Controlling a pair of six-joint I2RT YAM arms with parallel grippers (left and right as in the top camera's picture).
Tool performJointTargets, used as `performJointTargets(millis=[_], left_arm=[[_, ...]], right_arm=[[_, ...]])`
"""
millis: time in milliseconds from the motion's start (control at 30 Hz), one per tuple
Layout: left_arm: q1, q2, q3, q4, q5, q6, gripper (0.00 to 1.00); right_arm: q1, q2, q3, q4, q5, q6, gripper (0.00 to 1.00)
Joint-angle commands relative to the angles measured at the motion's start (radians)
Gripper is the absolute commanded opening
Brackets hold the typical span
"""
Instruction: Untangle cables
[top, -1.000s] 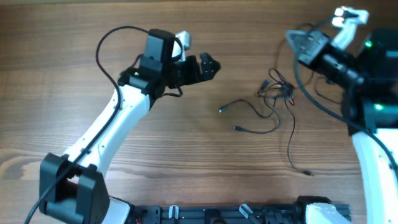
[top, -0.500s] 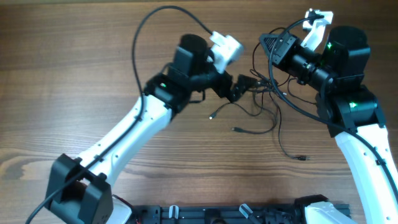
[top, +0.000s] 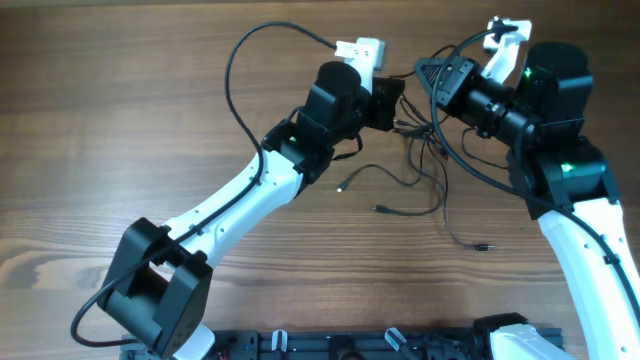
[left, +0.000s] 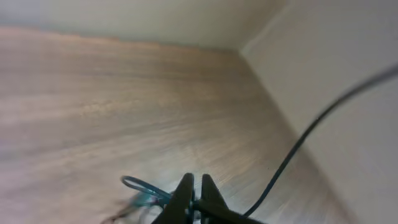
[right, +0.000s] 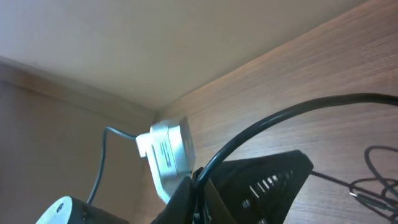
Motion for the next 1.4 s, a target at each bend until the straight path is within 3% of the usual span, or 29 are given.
performJointTargets(millis=[0,100,167,233,300,367,500,567,633,767,933,1000,1067,1167,1267,1367], left_arm=[[0.007,0.01,0.003,-0.001,-0.017,-0.264,0.04],[0.029,0.01,0.003,-0.022,-0.017,-0.269,0.04],[0.069,0.002,0.003,-0.05,-0.016,-0.267,0.04],[0.111,-0.016,0.003,-0.098,-0.016,-0.261,0.04],[0.15,-0.039,0.003,-0.156,-0.016,-0.26,0.04],[0.17,-0.064,0.003,-0.183,0.017,-0.237,0.04],[0.161,-0.114,0.003,-0.184,0.042,-0.235,0.04],[0.146,-0.145,0.003,-0.184,0.066,-0.235,0.04],[0.138,-0.163,0.003,-0.195,0.074,-0.234,0.04],[0.117,-0.206,0.003,-0.207,0.074,-0.235,0.04],[0.065,-0.226,0.003,-0.227,0.074,-0.234,0.04],[0.073,-0.258,0.003,-0.222,0.074,-0.209,0.04],[0.125,-0.336,0.004,-0.216,0.073,-0.097,0.04],[0.279,-0.506,0.004,-0.242,0.074,-0.054,0.04],[0.435,-0.628,0.004,-0.329,0.074,-0.054,0.04],[0.455,-0.639,0.004,-0.382,0.097,-0.055,0.04]], right_arm=[[0.001,0.002,0.012,-0.005,-0.024,-0.001,0.06],[-0.022,-0.002,0.012,-0.017,-0.024,-0.072,0.12],[-0.09,-0.019,0.012,-0.095,-0.023,-0.156,0.28],[-0.172,-0.037,0.012,-0.205,-0.023,-0.171,0.38],[-0.24,-0.043,0.012,-0.309,-0.005,-0.2,0.56],[-0.252,-0.039,0.012,-0.396,0.054,-0.209,0.67],[-0.222,0.004,0.009,-0.526,0.12,-0.206,0.69],[-0.171,0.065,0.009,-0.529,0.119,-0.133,0.69],[-0.111,0.115,0.009,-0.503,0.112,-0.101,0.69],[0.029,0.24,0.009,-0.348,0.136,0.023,0.84],[0.042,0.382,0.009,-0.217,0.234,0.21,0.88],[0.042,0.435,0.009,-0.245,0.274,0.209,0.82],[0.027,0.463,0.009,-0.317,0.369,0.209,0.82],[-0.057,0.462,0.009,-0.414,0.472,0.154,0.82],[-0.242,0.462,0.009,-0.469,0.447,0.037,0.82],[-0.388,0.462,0.009,-0.494,0.214,-0.186,0.82]])
